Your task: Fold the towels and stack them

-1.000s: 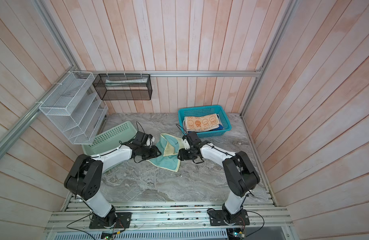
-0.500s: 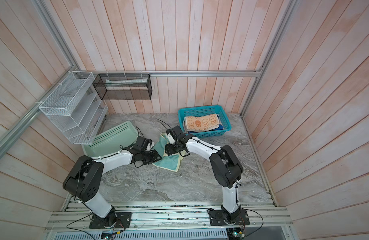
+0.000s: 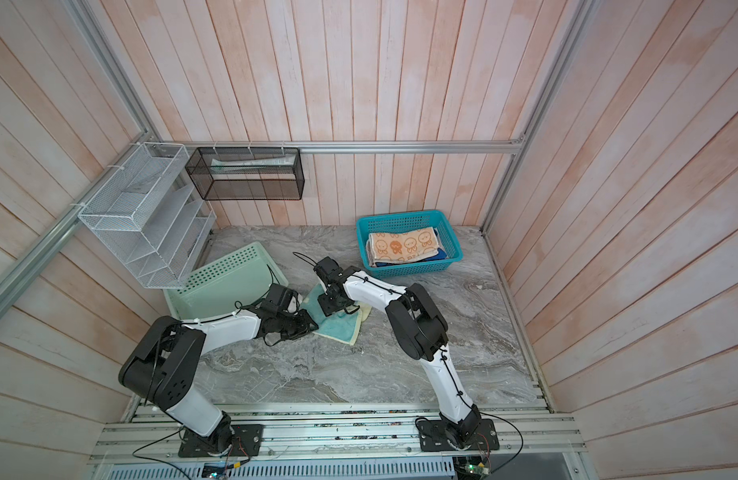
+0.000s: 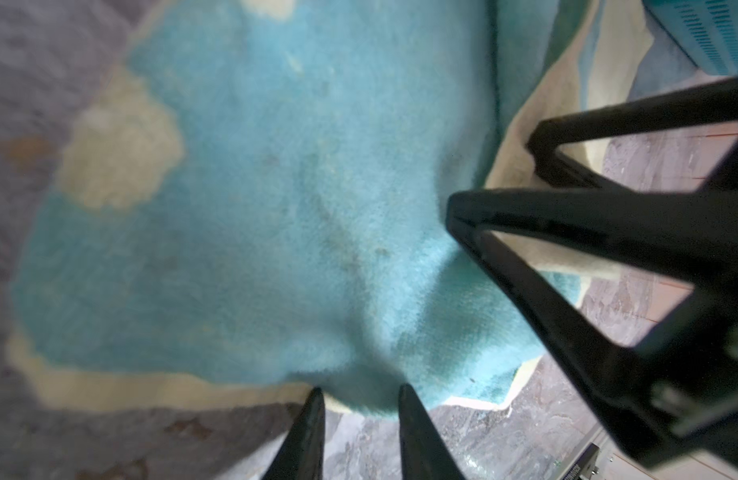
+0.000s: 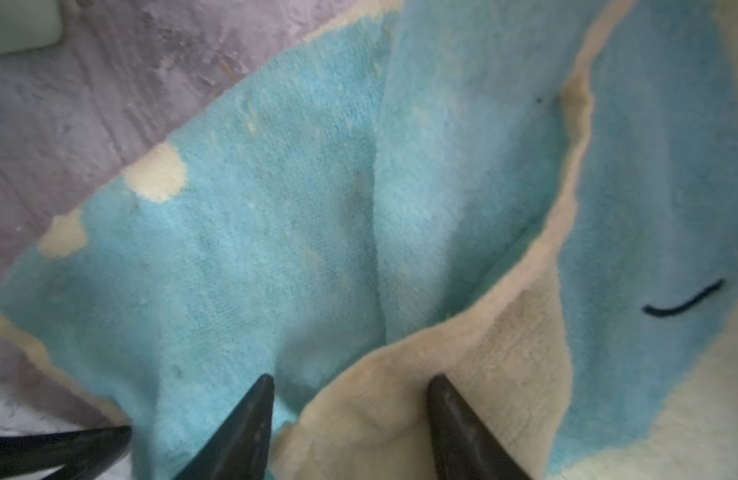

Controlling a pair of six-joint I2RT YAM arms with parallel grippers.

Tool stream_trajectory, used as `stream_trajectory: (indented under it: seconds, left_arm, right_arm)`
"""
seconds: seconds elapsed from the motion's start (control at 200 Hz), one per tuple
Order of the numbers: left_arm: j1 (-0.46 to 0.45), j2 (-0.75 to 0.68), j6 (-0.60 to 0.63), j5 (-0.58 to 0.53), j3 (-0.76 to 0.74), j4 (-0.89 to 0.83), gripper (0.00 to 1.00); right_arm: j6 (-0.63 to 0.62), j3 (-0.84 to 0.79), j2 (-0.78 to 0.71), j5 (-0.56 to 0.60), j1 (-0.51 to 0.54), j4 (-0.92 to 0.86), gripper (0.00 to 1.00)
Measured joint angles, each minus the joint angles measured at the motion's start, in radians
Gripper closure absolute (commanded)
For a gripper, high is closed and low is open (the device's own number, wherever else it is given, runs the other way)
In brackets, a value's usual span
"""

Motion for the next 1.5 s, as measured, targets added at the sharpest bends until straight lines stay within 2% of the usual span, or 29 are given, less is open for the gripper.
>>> stream_trajectory:
  seconds: [0.14, 0.23, 0.37, 0.555, 0.64, 0.725, 0.8, 1.07, 1.255, 1.31, 1.435, 1.5]
  left_arm:
    - [0.034, 0.005, 0.012, 0.007, 0.000, 0.005, 0.67]
    - [0.059, 0.013, 0.026, 0.018, 0.000, 0.016, 0.67]
    - [0.088, 0.052, 0.059, 0.035, 0.043, 0.013, 0.67]
    - [0.107, 0.159, 0.104, 0.042, 0.177, -0.006, 0.67]
    - [0.111, 0.203, 0.119, 0.042, 0.237, -0.016, 0.67]
    - [0.113, 0.226, 0.126, 0.042, 0.271, -0.024, 0.67]
    - [0.113, 0.229, 0.128, 0.046, 0.278, -0.031, 0.68]
    - [0.113, 0.219, 0.130, 0.061, 0.252, -0.020, 0.68]
    - [0.113, 0.207, 0.130, 0.064, 0.233, -0.016, 0.68]
    - [0.113, 0.207, 0.130, 0.064, 0.233, -0.016, 0.67]
    - [0.115, 0.207, 0.131, 0.068, 0.234, -0.016, 0.68]
    - [0.116, 0.208, 0.132, 0.068, 0.234, -0.016, 0.68]
  right_arm:
    - [0.023, -0.008, -0.029, 0.085, -0.014, -0.027, 0.85]
    - [0.027, -0.037, -0.085, 0.108, -0.035, -0.030, 1.00]
    - [0.053, -0.156, -0.217, 0.108, -0.096, -0.010, 1.00]
    - [0.122, -0.449, -0.426, 0.025, -0.169, 0.063, 1.00]
    - [0.154, -0.535, -0.481, -0.005, -0.167, 0.074, 0.82]
    - [0.171, -0.552, -0.491, -0.024, -0.152, 0.094, 0.64]
    - [0.166, -0.532, -0.479, -0.038, -0.134, 0.111, 0.55]
    - [0.046, -0.238, -0.246, -0.062, -0.090, 0.136, 0.44]
    - [-0.026, -0.154, -0.155, -0.066, -0.073, 0.103, 0.42]
    - [-0.038, -0.151, -0.149, -0.057, -0.068, 0.087, 0.49]
    - [-0.042, -0.151, -0.146, 0.012, -0.067, 0.055, 0.89]
    - [-0.026, -0.169, -0.153, 0.040, -0.083, 0.062, 1.00]
